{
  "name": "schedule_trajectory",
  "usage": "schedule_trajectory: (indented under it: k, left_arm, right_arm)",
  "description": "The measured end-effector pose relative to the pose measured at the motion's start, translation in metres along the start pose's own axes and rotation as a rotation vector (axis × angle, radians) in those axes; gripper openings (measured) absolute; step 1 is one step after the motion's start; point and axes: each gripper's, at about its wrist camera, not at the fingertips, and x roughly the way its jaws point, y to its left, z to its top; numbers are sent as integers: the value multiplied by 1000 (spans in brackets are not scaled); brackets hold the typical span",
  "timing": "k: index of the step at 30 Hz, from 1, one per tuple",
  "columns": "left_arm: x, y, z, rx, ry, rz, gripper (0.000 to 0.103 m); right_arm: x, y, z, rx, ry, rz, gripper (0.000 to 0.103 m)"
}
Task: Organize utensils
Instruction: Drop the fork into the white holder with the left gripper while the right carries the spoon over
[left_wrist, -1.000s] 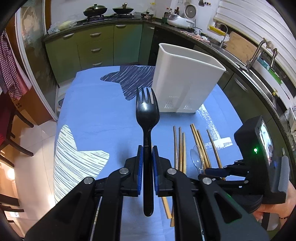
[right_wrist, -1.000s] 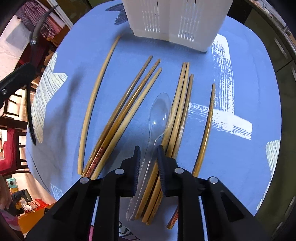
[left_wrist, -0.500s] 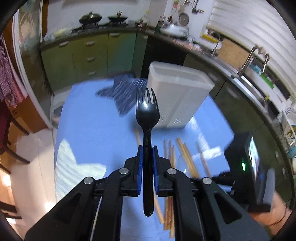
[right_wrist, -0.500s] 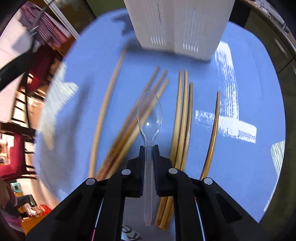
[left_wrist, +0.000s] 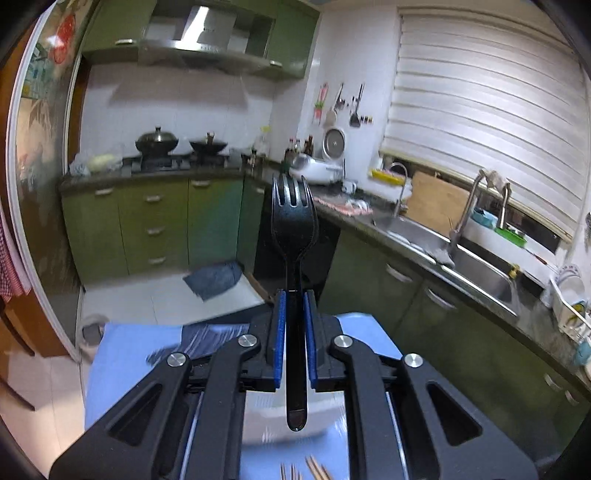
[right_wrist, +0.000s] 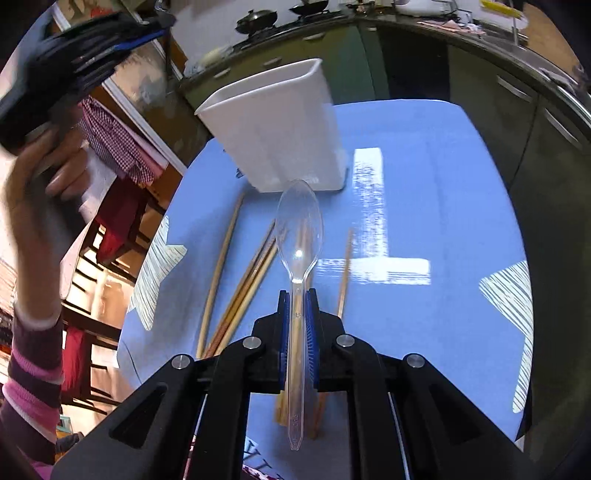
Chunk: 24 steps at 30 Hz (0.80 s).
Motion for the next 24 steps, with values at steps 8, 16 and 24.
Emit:
schedule_trajectory:
  k: [8, 16, 24]
  left_arm:
    - [52, -3, -25, 64, -43, 65, 10]
    - [47, 1, -54, 102, -15, 66, 10]
    - [32, 13, -70, 127, 21, 70, 38]
  right_arm:
    - [-8, -8, -4, -1, -42, 12, 10]
    - [-33, 5, 22, -29, -139, 23, 10]
    - [-68, 8, 76, -11, -316, -43, 10]
